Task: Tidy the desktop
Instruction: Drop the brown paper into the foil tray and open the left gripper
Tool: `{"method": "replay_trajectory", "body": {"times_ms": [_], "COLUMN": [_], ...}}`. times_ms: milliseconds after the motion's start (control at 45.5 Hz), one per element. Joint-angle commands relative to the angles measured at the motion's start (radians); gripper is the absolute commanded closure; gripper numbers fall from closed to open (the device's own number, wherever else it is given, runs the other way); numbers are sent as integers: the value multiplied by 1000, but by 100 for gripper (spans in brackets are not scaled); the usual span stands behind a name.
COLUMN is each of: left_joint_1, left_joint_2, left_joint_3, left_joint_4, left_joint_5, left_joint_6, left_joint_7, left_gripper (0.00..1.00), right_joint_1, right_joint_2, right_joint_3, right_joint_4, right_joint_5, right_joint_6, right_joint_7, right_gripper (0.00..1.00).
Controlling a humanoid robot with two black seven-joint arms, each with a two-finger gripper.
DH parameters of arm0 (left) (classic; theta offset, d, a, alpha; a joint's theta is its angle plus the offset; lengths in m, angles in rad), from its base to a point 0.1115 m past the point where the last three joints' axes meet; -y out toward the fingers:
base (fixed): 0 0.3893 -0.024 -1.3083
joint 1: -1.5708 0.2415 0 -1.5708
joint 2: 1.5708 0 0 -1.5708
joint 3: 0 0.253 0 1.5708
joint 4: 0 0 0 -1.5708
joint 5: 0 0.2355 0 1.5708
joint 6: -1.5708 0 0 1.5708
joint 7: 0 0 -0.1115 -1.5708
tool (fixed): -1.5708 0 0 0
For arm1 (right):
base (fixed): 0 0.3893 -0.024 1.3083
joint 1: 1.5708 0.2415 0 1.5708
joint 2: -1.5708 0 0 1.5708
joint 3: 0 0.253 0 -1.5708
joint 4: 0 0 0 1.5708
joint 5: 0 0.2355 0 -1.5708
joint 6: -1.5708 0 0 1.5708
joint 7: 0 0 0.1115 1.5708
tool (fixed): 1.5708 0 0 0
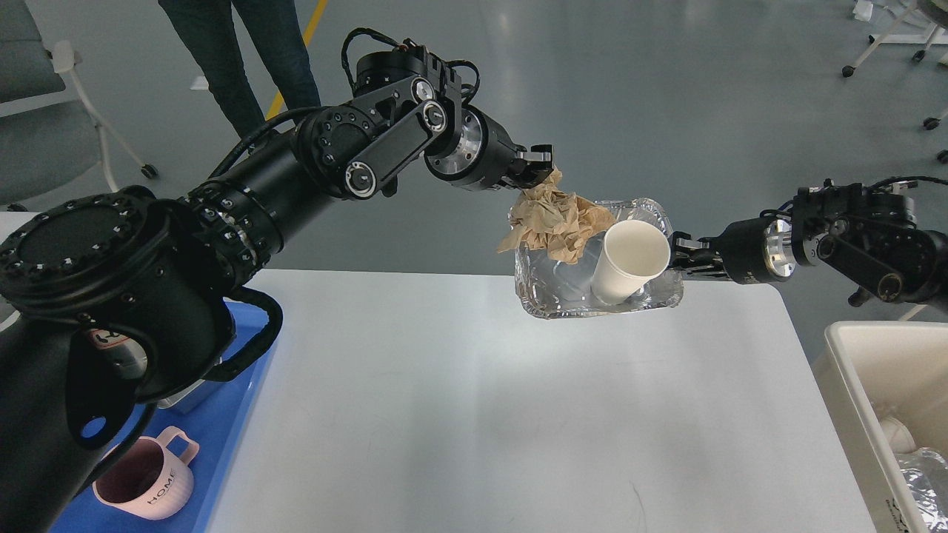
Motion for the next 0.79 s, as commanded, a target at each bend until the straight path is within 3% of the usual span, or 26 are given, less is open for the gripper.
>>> {"method": "replay_trajectory", "body": {"times_ms": [0,330,418,550,638,704,770], "left_joint_1": [8,35,35,37,37,37,38], "left_joint_2": [-9,-18,-18,-15,-14,-9,-6], "left_joint_3": [2,23,23,22,17,22,25], "left_joint_4": [0,0,0,0,0,0,0], "left_joint_5": [0,0,0,-2,-23,-64,-110], "left_joint_6": [5,2,5,6,5,0,-6], "left_joint_7": [0,0,0,-2,0,0,1], "left_gripper": [98,95,87,59,36,3,0], "right_joint_1": [2,8,8,8,8,8,8], "right_joint_2": [7,11,11,10,8,7,7], "right_joint_3": [-1,-1,-1,-1,-1,-1,-1], "right_joint_4": [5,5,5,5,5,5,5], "right_joint_5": [0,0,0,0,0,0,0], "right_joint_6": [0,0,0,0,0,0,2], "right_joint_7": [0,0,0,0,0,0,0], "right_gripper": [100,100,100,100,100,100,100]}}
